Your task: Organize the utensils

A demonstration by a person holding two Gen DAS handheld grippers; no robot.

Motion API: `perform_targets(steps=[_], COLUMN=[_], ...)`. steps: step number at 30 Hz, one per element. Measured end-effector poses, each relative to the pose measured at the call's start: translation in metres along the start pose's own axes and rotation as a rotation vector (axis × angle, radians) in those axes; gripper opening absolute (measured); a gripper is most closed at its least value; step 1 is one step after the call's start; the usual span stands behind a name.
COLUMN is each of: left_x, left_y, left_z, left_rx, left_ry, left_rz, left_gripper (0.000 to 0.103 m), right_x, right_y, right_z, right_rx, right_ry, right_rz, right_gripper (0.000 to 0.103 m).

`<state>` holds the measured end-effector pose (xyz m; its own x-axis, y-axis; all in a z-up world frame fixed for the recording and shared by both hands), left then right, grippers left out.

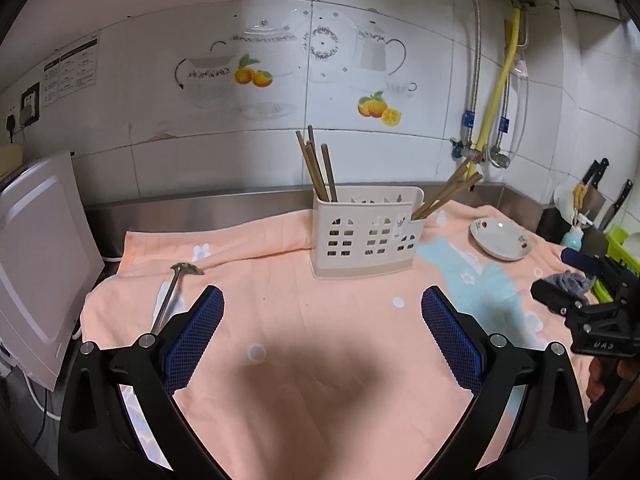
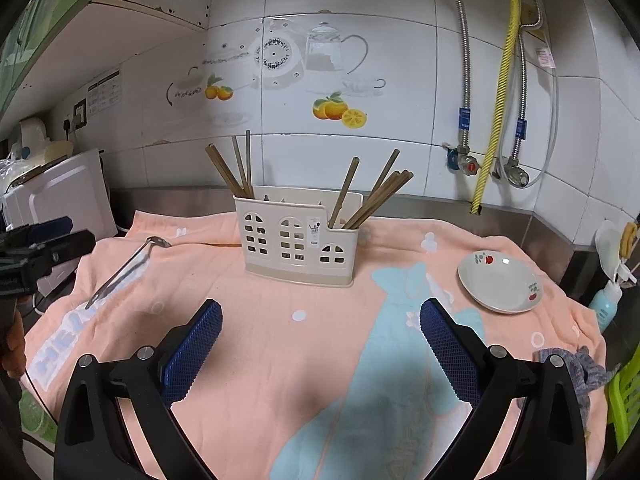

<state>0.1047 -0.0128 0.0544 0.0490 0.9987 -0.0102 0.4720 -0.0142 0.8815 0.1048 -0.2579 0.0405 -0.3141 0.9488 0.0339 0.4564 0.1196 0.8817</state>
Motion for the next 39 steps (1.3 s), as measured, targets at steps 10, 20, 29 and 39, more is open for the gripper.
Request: perform_targets(steps=[10, 20, 29, 39], left_x=[-0.005, -0.004, -0.005, -0.005], left_y=[-0.007, -0.009, -0.01, -0.012], left_z=[-0.001, -0.002, -0.002, -0.002], left_rx=[0.011, 0.015, 0.018, 0.017], left_ry=[-0.01, -0.009, -0.01, -0.015], left_rz=[0.012, 0.018, 0.018, 0.016], left_gripper=[0.098, 0.098, 0.098, 0.098], right_x=[-0.003, -0.004, -0.002, -0.001], right_y=[-0.001, -0.001, 0.0, 0.001], right_z=[-0.002, -0.003, -0.004, -0.004], right_rx=[-0.001, -0.003, -0.005, -0.007], right_ry=[-0.002, 0.001, 0.005, 0.006], right_rz=[0.011, 0.015, 0.015, 0.015], right_gripper=[0.096, 0.096, 0.096, 0.096])
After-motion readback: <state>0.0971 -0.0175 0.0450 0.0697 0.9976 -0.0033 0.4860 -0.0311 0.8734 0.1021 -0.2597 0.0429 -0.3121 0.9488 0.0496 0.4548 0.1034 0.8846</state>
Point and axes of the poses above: each gripper's, at about its wrist camera, not at the fingertips, and z roughly the way its jaws point, x to its left, y to its top, the point moved 3 cm from there along z, roughly the way its jaws point, and after that the axes turned 6 degrees about y, right-handed, at the moved point
